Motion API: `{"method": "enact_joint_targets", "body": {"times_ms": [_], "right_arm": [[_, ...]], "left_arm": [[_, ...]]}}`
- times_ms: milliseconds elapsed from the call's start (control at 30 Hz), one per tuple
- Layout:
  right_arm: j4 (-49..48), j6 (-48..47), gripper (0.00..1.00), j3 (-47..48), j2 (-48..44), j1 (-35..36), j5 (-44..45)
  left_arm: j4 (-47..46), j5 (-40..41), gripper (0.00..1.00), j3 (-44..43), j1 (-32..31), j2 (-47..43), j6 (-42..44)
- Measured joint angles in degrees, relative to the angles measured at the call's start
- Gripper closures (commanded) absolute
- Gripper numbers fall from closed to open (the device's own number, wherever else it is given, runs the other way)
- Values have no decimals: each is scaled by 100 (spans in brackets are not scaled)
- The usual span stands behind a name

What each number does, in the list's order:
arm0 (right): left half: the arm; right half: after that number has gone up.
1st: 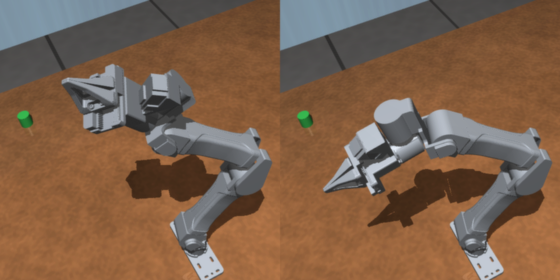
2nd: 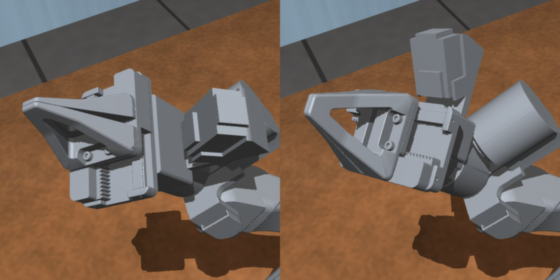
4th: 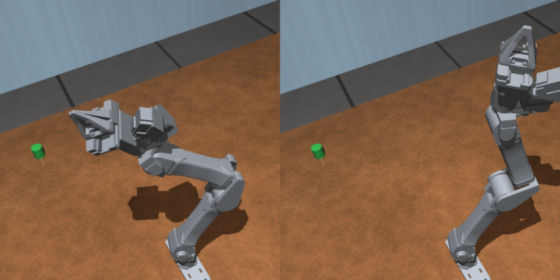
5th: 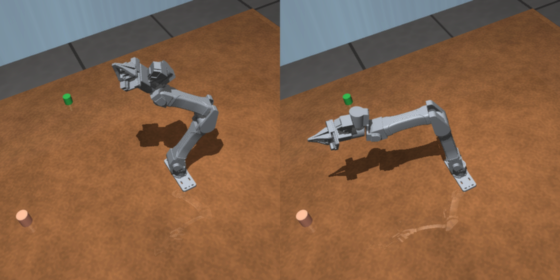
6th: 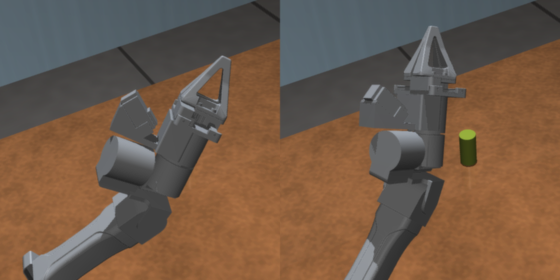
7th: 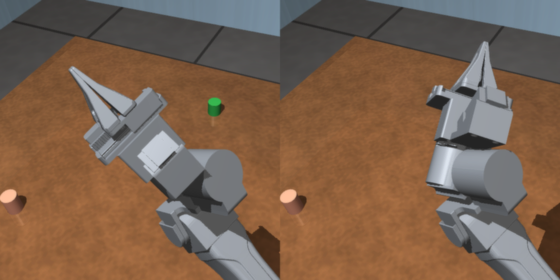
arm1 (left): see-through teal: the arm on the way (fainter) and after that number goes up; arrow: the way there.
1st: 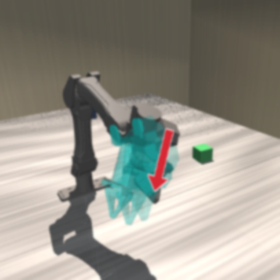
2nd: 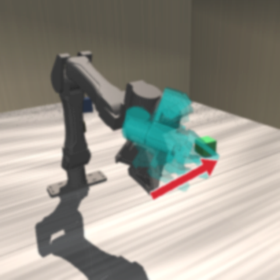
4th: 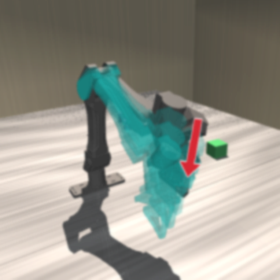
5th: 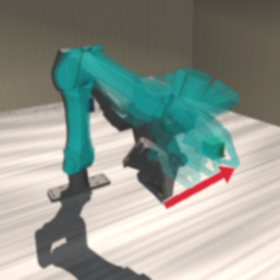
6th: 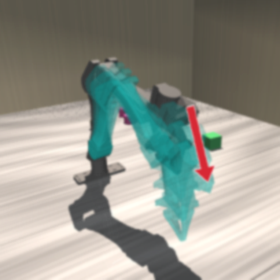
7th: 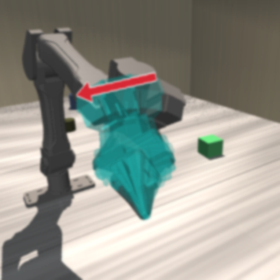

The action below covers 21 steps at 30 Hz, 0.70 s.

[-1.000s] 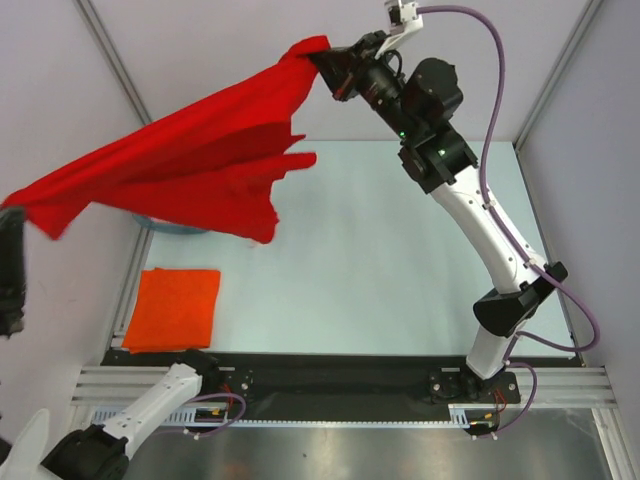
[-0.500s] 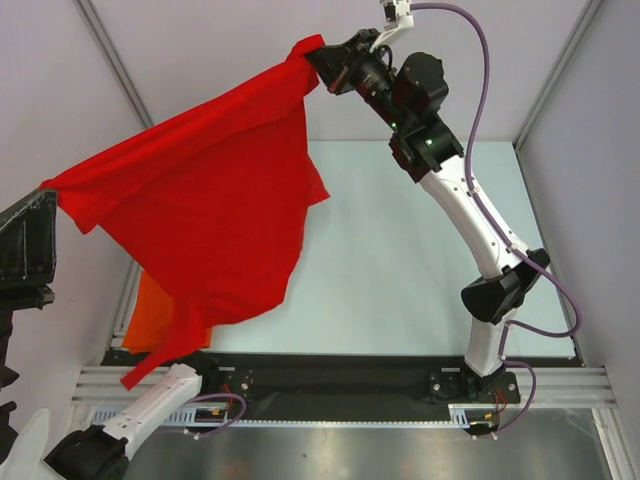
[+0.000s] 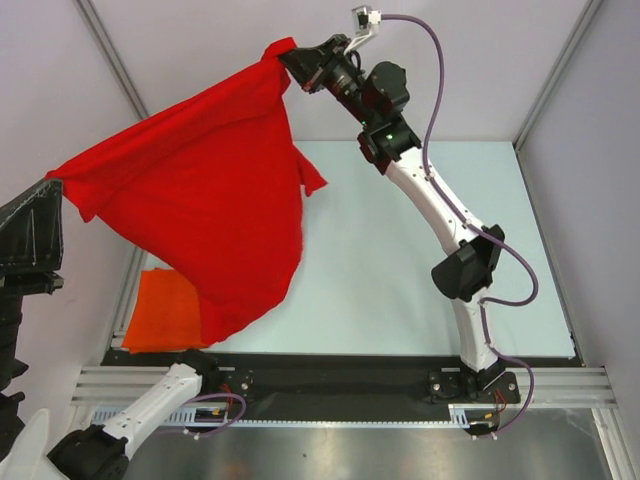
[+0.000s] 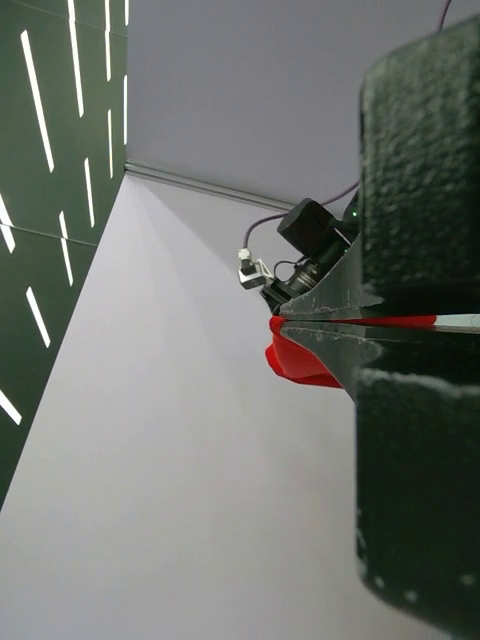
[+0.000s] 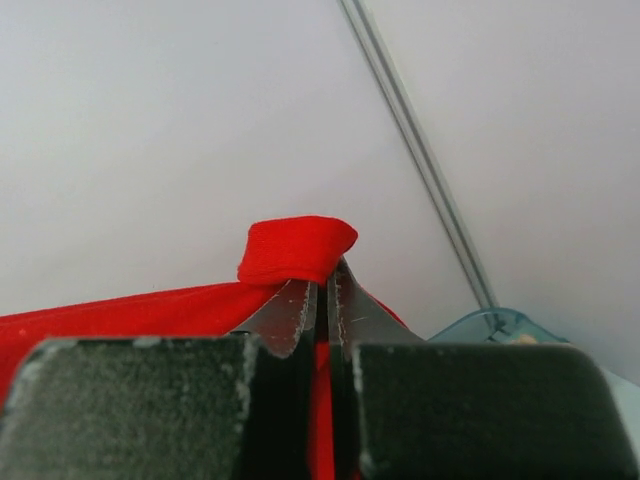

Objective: Fold and stack the t-shirts
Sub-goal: Flatten the tshirt out

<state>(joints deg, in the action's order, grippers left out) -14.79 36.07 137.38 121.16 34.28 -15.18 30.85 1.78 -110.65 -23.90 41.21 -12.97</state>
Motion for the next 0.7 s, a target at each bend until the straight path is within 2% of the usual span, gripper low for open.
{"method": "enact_joint_targets", "body": {"times_ms": [133,233,333,467,567,700], "right_arm": [[-90,166,100,-42,39,9,-122],[-212,245,100,-551,-256,-166,-293],[-247,315,100,-1572,-778,-647,-560],[151,308,100,-2673,-1134,-1709,-935],[778,188,100,-3204,-1102,-2496,-1104],[1764,-122,99,-3377,-708,-3344,-1281]], "left_arm": [[-15,-94,100,-24,-7,37,-22],[-315,-363,99,310,-9,39,-195],[-994,-892,100,1303,-9,15,-671],[-2251,-1587,100,3381,-210,326,-1606],[-2592,-1176,100,4391,-1019,1355,-1834],[-2734,-686,100,4964,-2177,3235,-2006]]}}
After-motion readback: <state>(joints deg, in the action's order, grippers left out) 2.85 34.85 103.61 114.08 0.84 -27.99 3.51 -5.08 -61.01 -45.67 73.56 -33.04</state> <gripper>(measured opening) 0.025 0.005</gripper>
